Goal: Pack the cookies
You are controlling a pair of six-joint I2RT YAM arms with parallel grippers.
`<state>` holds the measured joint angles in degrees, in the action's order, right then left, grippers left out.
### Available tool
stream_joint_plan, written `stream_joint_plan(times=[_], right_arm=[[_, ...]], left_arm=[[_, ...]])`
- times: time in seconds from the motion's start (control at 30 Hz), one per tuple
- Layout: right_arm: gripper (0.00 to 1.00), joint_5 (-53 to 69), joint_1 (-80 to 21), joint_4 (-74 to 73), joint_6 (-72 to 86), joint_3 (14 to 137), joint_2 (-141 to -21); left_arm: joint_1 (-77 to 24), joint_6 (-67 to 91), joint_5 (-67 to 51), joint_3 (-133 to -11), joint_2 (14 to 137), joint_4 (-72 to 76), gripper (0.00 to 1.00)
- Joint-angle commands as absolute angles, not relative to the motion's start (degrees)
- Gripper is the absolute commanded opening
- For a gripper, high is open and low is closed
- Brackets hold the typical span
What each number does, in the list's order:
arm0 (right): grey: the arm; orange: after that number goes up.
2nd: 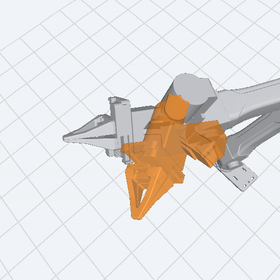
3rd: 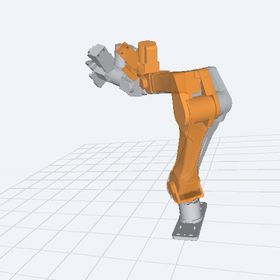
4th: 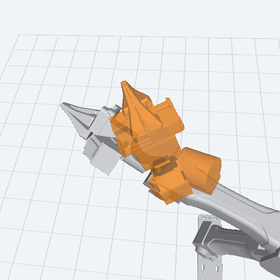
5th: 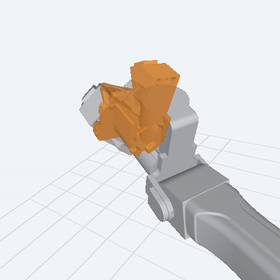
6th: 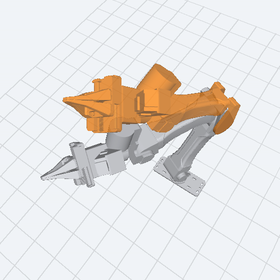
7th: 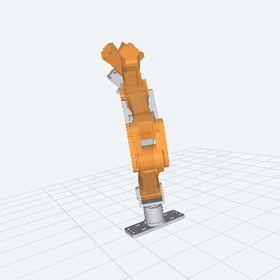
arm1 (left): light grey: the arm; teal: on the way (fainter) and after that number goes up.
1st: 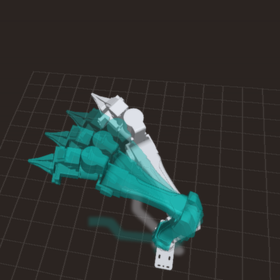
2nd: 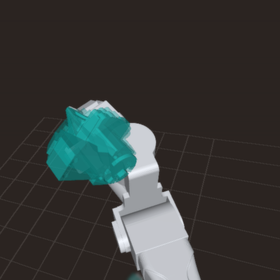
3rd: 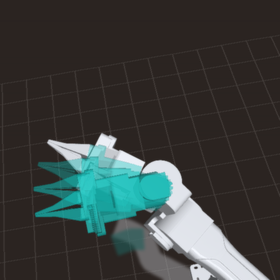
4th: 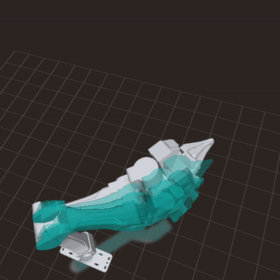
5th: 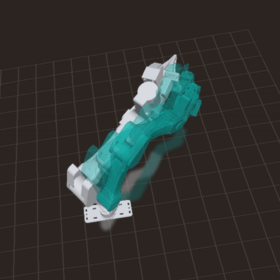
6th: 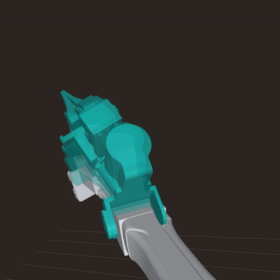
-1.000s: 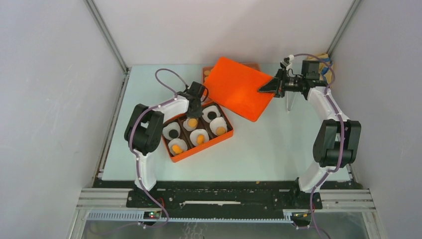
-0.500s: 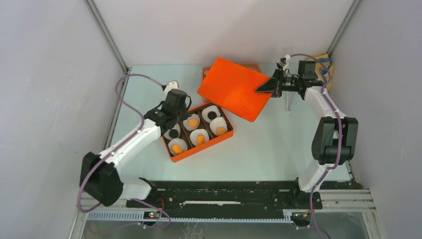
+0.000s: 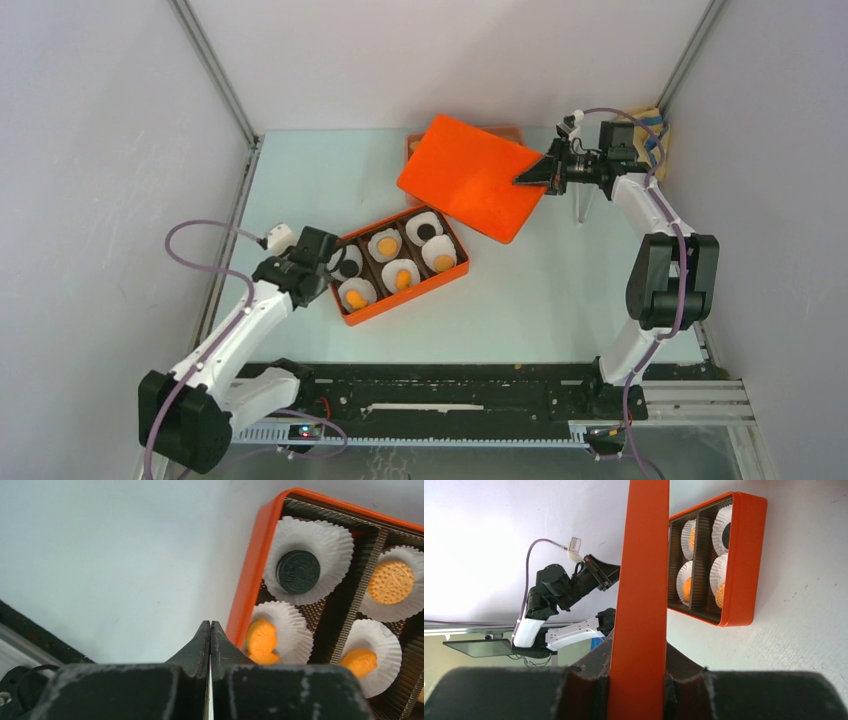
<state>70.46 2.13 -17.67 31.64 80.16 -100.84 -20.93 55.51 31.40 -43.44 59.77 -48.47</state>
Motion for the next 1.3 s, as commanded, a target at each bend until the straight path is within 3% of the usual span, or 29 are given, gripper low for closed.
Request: stream_joint_plan(times=[0.0,0.23,0.57,0.7,0.9,1.03,1.17,1.27], right_arm=[[0.0,73.1,2.0,-14.9,33.0,80.5,-100.7],[0.0,73.1,1.7,-14.6,33.4,80.5,-99.9],[0.0,81.8,1.9,-15.0,29.7,81.6,-102.8],[0.0,81.9,2.3,-28.1,19.6,87.1,-105.2],[0.0,85.2,1.7,-33.6,14.9,90.2,-108.1],[0.0,87.7,1.2,-54.1,-1.8,99.7,-113.9],[0.0,86.2,-1.4,-76.7,-19.6,109.8,-122.2],[0.0,82.9,-4.4,-83.3,-24.5,112.8,-127.2]], left_arm=[[-19.2,59.4,34.2,-41.3,56.8,-53.0,0.0],[-16.3,55.6,28.2,-39.3,69.1,-39.7,0.0],[-14.9,50.9,24.5,-52.5,89.1,-32.6,0.0],[-14.0,49.4,24.7,-58.2,93.5,-31.9,0.0],[-12.6,46.7,21.3,-68.1,101.9,-29.9,0.0],[-12.6,45.8,17.8,-72.6,106.0,-27.2,0.0],[-12.6,45.0,21.8,-74.4,102.7,-27.4,0.0],[-12.6,44.0,26.6,-73.7,96.2,-28.8,0.0]])
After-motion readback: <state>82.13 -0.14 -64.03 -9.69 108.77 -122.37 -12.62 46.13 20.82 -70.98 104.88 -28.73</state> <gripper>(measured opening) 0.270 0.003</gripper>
